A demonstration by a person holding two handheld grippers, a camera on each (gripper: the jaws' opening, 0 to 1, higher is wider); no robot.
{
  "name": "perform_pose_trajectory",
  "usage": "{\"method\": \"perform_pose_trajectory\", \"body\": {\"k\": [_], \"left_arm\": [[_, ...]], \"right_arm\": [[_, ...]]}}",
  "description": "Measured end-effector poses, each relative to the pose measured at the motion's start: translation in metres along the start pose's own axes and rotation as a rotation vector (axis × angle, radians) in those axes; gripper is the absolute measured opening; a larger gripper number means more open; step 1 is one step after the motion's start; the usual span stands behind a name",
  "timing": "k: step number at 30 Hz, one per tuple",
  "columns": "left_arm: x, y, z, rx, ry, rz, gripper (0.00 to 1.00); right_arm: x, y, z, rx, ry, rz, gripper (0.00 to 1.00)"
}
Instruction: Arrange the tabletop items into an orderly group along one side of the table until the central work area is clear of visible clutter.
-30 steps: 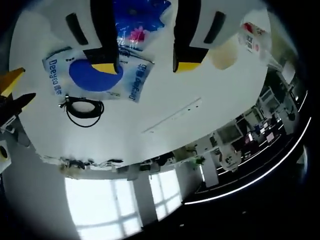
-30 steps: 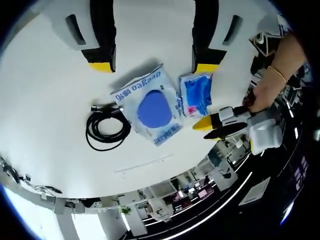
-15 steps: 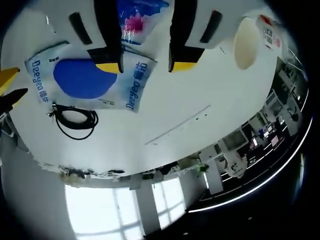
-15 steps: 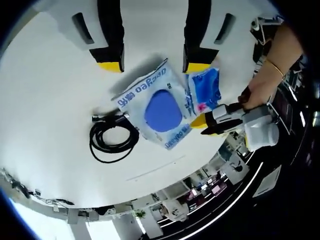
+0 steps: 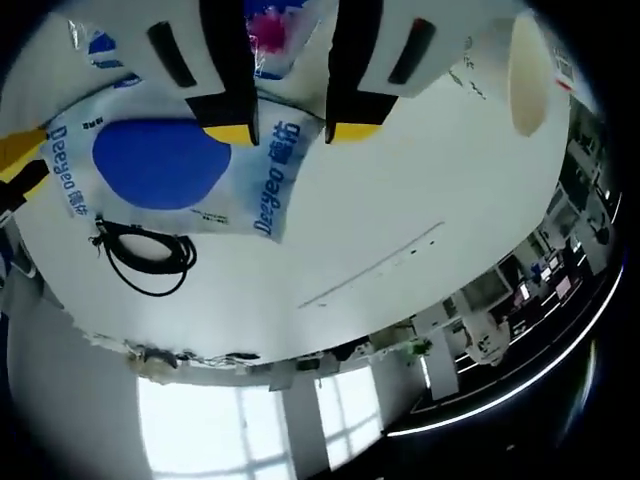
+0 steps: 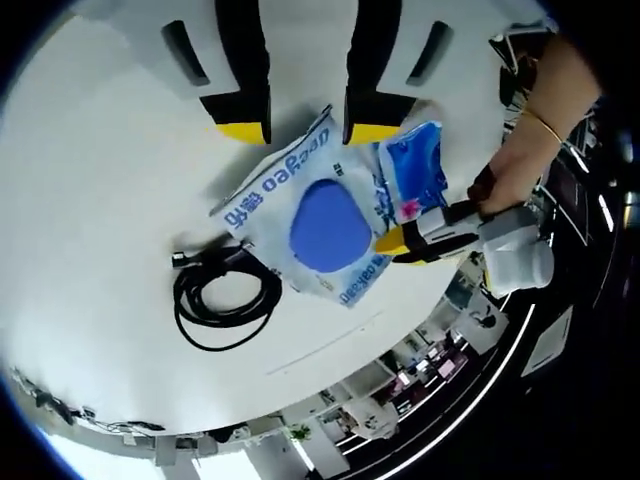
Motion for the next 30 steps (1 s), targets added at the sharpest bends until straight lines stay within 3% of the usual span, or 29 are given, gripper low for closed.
{"method": "perform_pose_trajectory", "body": {"k": [5,9,15,23,30], "left_arm": [[0.000,0.001,0.000,-0.002,0.003,0.007,0.23],[-0.002,0.000,0.003,0.022,0.060,0.045,0.10],[-0.002,0.000,0.003,0.023,0.074,0.055,0.07],[-0.001,-0.003,0.001,0.058,0.103,0.083,0.04],[0.001,-0.012,0.003,0.061,0.087,0.073,0.03]], "right_arm": [[-0.002,0.004,0.000,0.003,0.021,0.011,0.16],[-0.005,0.006,-0.001,0.008,0.050,0.014,0.11],[-0.006,0.008,0.000,0.037,0.078,0.025,0.06],[-0.005,0.009,0.003,0.058,0.070,0.032,0.01],[0.001,0.000,0.006,0.065,-0.007,0.007,0.00]]}}
Point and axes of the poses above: the point that each gripper's makers call its tool centre point, and the gripper's own axes: y roughly forward along the fingers, z roughly to its left, x roughly out of its top, the point moved 10 cm from there along -y, roughly backward along the fingers, and after that the axes turned 4 degrees about -x, right-handed, at the moved point
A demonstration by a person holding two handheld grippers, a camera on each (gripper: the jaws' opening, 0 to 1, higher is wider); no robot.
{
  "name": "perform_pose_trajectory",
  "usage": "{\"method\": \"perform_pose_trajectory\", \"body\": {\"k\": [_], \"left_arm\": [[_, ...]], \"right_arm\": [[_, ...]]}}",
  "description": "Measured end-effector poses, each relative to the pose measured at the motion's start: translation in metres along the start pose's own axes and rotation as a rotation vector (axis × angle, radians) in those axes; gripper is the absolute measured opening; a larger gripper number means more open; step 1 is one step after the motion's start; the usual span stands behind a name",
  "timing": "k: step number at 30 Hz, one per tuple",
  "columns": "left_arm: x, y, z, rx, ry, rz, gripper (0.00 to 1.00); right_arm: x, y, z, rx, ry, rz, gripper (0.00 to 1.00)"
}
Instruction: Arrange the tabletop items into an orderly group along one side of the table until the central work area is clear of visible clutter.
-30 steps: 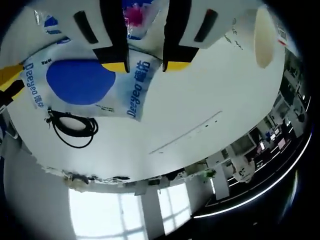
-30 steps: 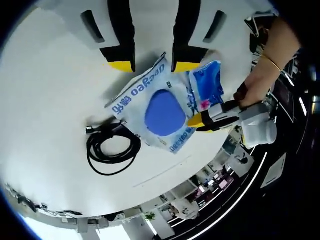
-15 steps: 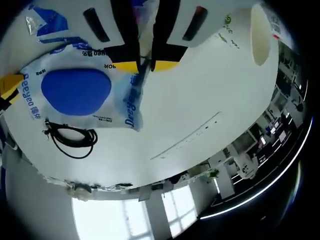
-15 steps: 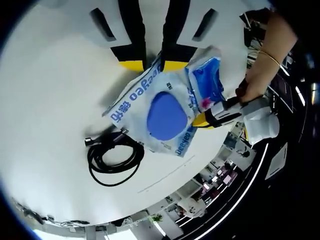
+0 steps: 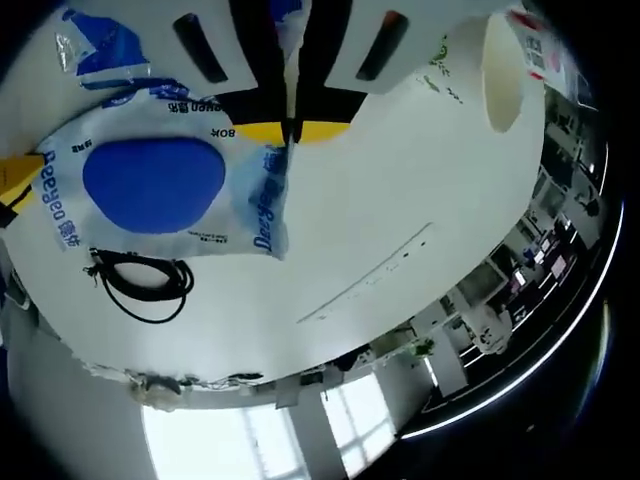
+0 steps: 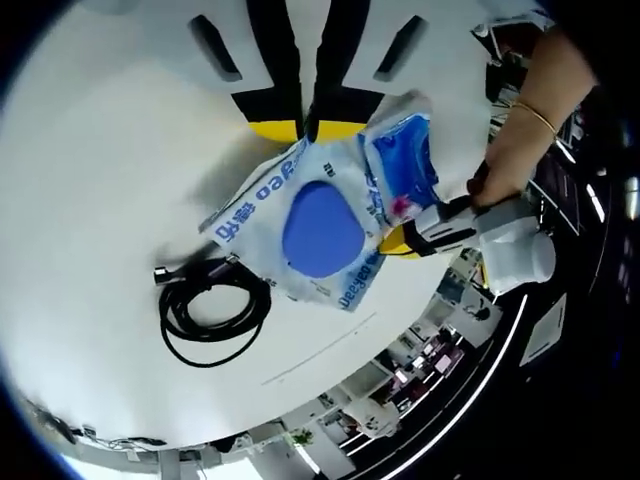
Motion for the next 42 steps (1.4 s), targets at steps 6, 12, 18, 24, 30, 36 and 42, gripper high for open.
{"method": "perform_pose_trajectory", "body": {"k": [6,12,18,24,30,36,42], "left_arm": [[0.002,-0.011,0.005,-0.010,-0.052,-0.032,0.02],[0.009,-0.026,0.006,0.013,-0.064,-0.074,0.02],[0.012,-0.040,0.008,0.040,-0.058,-0.081,0.02],[0.012,-0.058,0.013,0.054,-0.095,-0.111,0.02],[0.008,-0.066,0.014,0.073,-0.114,-0.133,0.02],[0.003,-0.070,0.015,0.099,-0.161,-0.148,0.02],[-0.005,-0.068,0.014,0.095,-0.273,-0.164,0.02]], "right_arm": [[0.013,-0.009,0.006,-0.008,-0.098,-0.047,0.00],[0.025,-0.014,0.010,-0.014,-0.183,-0.070,0.00],[0.031,-0.020,0.012,0.044,-0.091,-0.066,0.00],[0.042,-0.026,0.015,0.055,-0.117,-0.083,0.00],[0.062,-0.025,0.012,0.039,-0.168,-0.112,0.00],[0.092,-0.017,0.012,0.028,-0.238,-0.144,0.00],[0.116,-0.002,0.012,0.000,-0.325,-0.150,0.00]]}}
Point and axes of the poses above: the point that each gripper's makers call its tool centre point, and the gripper's own axes: y roughly forward along the fingers, z roughly to its left, x roughly out of its top, the point moved 10 cm from there along -y, roughly backward along the fingers, and after that the axes turned 4 degrees about -x, right-handed, at the moved point
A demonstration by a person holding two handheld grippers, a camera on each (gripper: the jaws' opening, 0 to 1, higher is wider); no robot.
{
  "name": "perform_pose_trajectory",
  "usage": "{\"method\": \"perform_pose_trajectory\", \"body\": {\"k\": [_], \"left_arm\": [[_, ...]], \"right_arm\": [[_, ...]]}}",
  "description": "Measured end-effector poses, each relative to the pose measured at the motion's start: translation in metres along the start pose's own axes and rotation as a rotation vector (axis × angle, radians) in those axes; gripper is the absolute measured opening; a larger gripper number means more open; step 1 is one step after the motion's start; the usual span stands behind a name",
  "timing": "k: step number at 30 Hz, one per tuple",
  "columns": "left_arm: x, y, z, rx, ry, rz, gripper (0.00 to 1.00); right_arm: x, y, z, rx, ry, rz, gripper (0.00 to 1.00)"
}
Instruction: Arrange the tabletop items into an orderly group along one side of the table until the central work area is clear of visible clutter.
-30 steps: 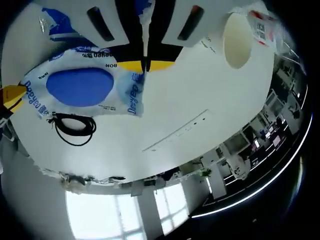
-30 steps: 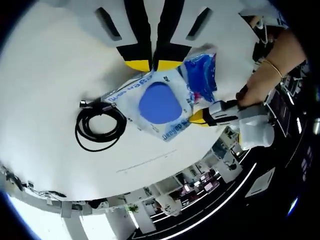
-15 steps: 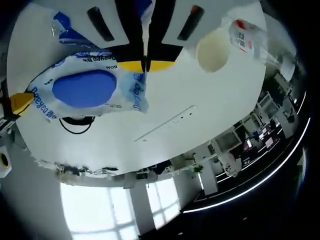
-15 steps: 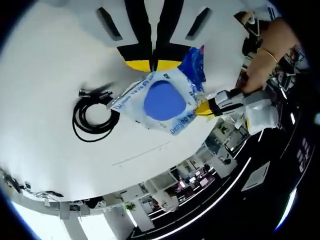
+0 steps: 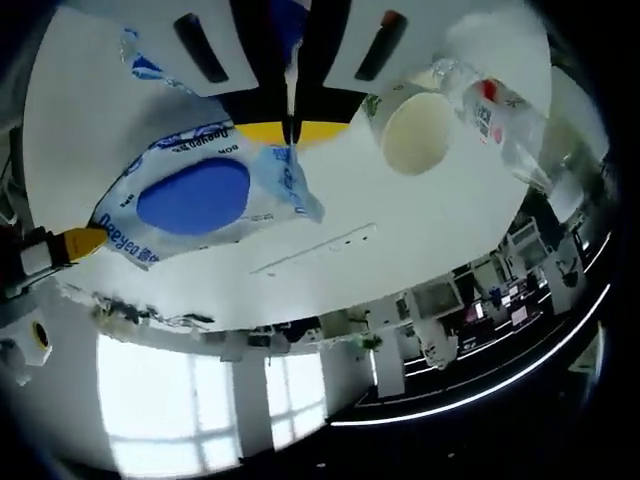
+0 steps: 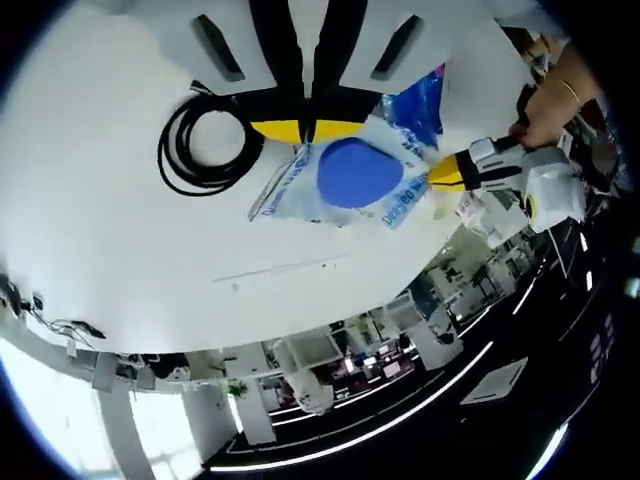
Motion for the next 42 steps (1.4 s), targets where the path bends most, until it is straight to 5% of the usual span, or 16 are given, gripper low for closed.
{"method": "perform_pose_trajectory", "body": {"k": [18,42], "left_arm": [[-0.011,0.005,0.003,0.094,-0.062,-0.025,0.02],[-0.031,0.031,0.009,0.175,-0.107,0.007,0.02]], "right_arm": [[0.026,0.057,-0.008,0.039,-0.106,0.062,0.00],[0.014,0.101,-0.020,0.048,-0.108,0.127,0.00]]}}
Point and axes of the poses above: the point that each gripper's makers call its tool centre point, and the gripper's own axes: y roughly forward along the fingers, z roughly to its left, x roughly out of its top, the point moved 10 cm from there along -y, roughly backward along the fingers, and after that the axes turned 4 degrees about -x, right-handed, at the moved point
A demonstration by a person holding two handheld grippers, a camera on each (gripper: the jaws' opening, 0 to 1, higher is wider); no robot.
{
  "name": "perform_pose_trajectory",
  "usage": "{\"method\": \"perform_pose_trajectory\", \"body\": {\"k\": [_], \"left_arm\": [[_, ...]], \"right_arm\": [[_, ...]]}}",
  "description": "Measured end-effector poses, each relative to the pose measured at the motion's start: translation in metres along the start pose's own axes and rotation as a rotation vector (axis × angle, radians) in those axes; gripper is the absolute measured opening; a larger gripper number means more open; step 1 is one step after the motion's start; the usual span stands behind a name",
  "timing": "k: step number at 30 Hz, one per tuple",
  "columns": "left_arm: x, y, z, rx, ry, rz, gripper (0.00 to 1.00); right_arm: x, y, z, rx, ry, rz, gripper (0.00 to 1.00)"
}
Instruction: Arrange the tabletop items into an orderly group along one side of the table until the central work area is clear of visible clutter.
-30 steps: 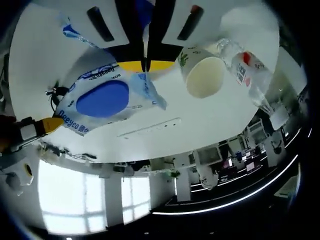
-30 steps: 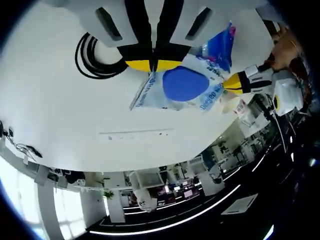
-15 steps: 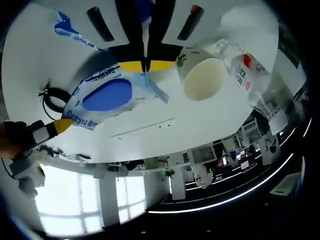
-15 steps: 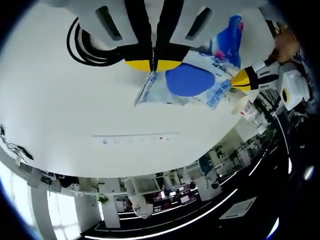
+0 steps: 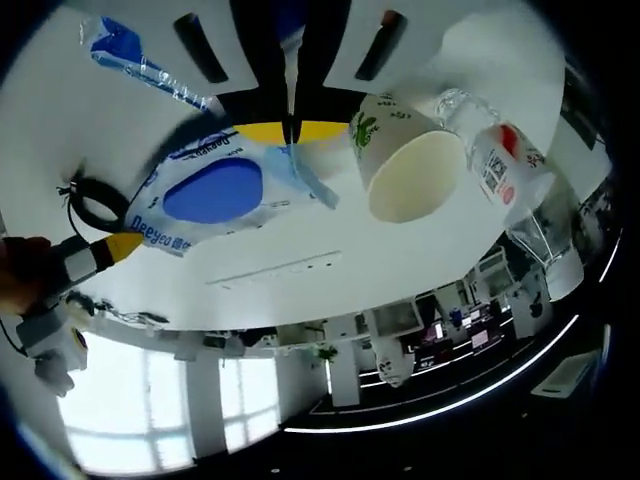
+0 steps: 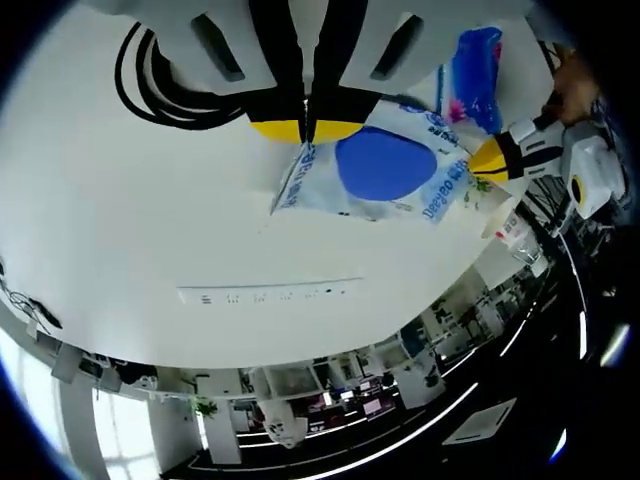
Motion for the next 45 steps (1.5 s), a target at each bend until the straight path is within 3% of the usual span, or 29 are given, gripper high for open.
{"method": "perform_pose_trajectory", "body": {"k": [7,18,26,31,35,38,45], "left_arm": [[-0.006,0.000,-0.002,0.021,-0.025,0.036,0.02],[-0.008,0.003,0.003,0.050,-0.095,0.059,0.03],[-0.008,0.003,0.003,0.046,-0.077,0.058,0.03],[-0.005,-0.001,0.000,0.040,-0.062,0.039,0.08],[0.000,-0.006,-0.003,0.044,-0.052,0.025,0.18],[0.004,-0.011,-0.007,0.041,-0.057,0.014,0.22],[0.017,-0.020,-0.020,-0.009,-0.029,-0.099,0.25]], "right_arm": [[-0.004,0.006,-0.001,0.005,-0.020,0.023,0.00],[-0.007,0.015,-0.010,0.012,0.038,0.038,0.00],[-0.008,0.014,-0.008,0.017,0.037,0.037,0.03],[-0.010,0.012,-0.008,0.011,0.017,0.039,0.11],[-0.007,0.003,-0.006,-0.009,0.005,0.004,0.28],[-0.005,-0.005,-0.006,-0.012,-0.006,-0.017,0.30],[0.006,-0.027,-0.010,0.006,-0.009,-0.120,0.45]]}}
Point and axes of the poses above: the point that each gripper's makers call its tool centre point, and the gripper's own axes: y roughly forward along the fingers, z roughly to its left, x roughly out of its top, the point moved 10 cm from there along -y, roughly backward along the fingers, and after that the axes turned 4 degrees about -x, right-handed, at the moved point
